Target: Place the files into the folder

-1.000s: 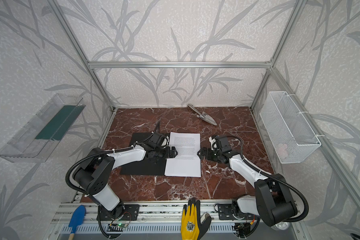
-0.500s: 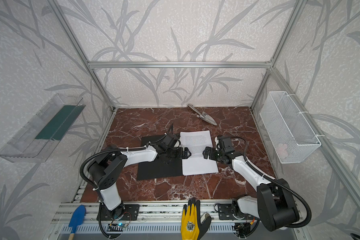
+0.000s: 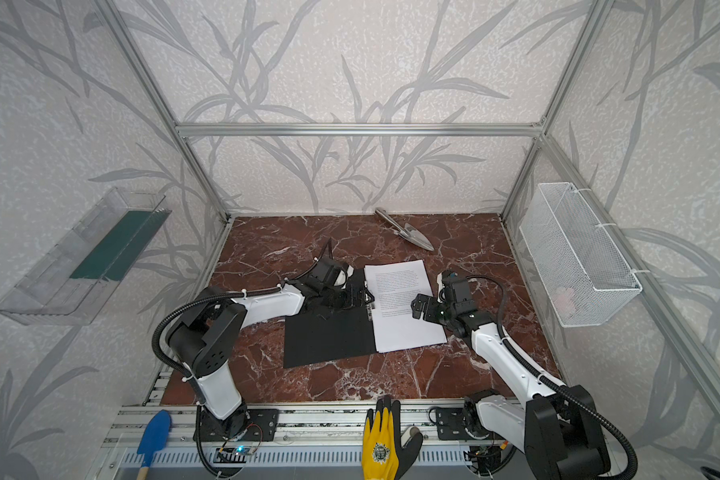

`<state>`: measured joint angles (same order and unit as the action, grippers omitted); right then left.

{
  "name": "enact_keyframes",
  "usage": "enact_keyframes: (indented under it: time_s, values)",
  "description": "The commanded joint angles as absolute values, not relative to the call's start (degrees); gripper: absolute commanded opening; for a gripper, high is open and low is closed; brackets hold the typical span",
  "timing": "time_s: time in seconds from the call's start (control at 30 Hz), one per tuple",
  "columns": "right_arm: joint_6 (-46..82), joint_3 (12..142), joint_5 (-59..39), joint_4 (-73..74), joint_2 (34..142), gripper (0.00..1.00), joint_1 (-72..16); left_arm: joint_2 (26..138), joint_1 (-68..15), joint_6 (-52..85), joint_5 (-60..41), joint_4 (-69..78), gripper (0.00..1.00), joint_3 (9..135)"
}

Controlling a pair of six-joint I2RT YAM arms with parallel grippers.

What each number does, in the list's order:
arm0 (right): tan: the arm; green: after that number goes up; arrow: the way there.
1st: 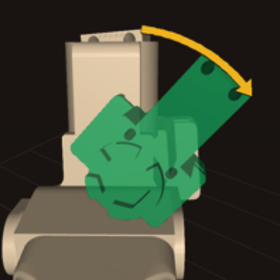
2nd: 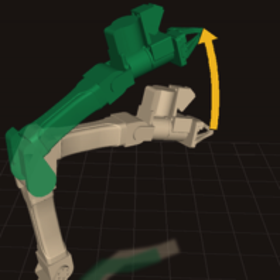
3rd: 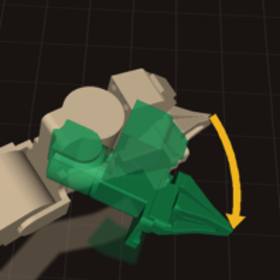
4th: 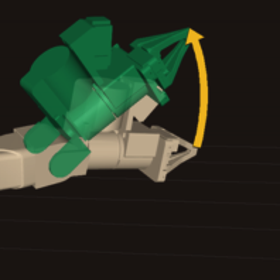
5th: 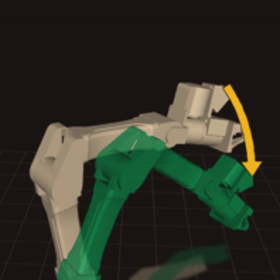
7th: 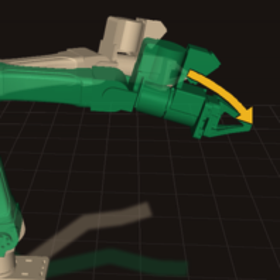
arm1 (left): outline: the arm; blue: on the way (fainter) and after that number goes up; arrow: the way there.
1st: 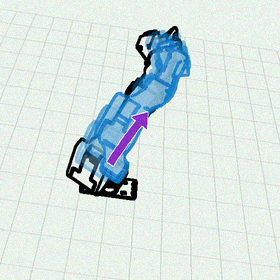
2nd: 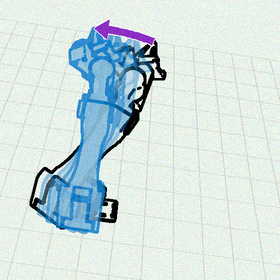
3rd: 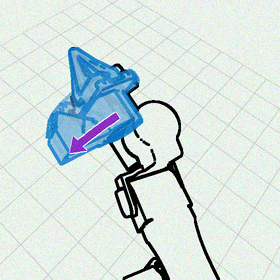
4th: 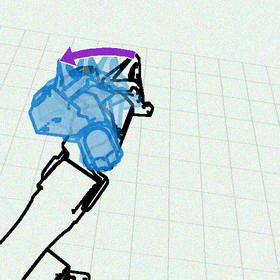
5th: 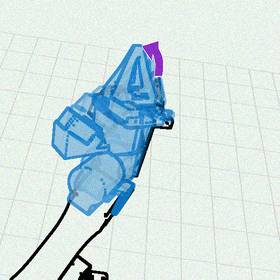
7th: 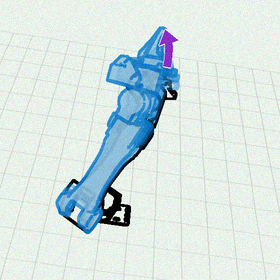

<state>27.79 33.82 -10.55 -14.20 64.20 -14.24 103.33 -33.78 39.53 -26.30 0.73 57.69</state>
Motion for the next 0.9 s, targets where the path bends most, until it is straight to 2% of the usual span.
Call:
enact_keyframes:
  time_s: [0.0,0.43,0.87]
  values:
    - [27.4,33.0,-11.8,-13.6,62.5,0.99,-14.0,102.7,-32.4,35.8,-30.7,1.3,0.99,59.5]
    - [27.0,32.7,-12.6,-13.8,60.5,0.99,-14.0,113.3,-29.2,33.1,-39.9,3.1,0.99,70.6]
    - [26.9,32.7,-12.7,-13.7,60.4,0.99,-14.0,115.1,-29.3,34.7,-44.3,6.2,0.99,72.6]
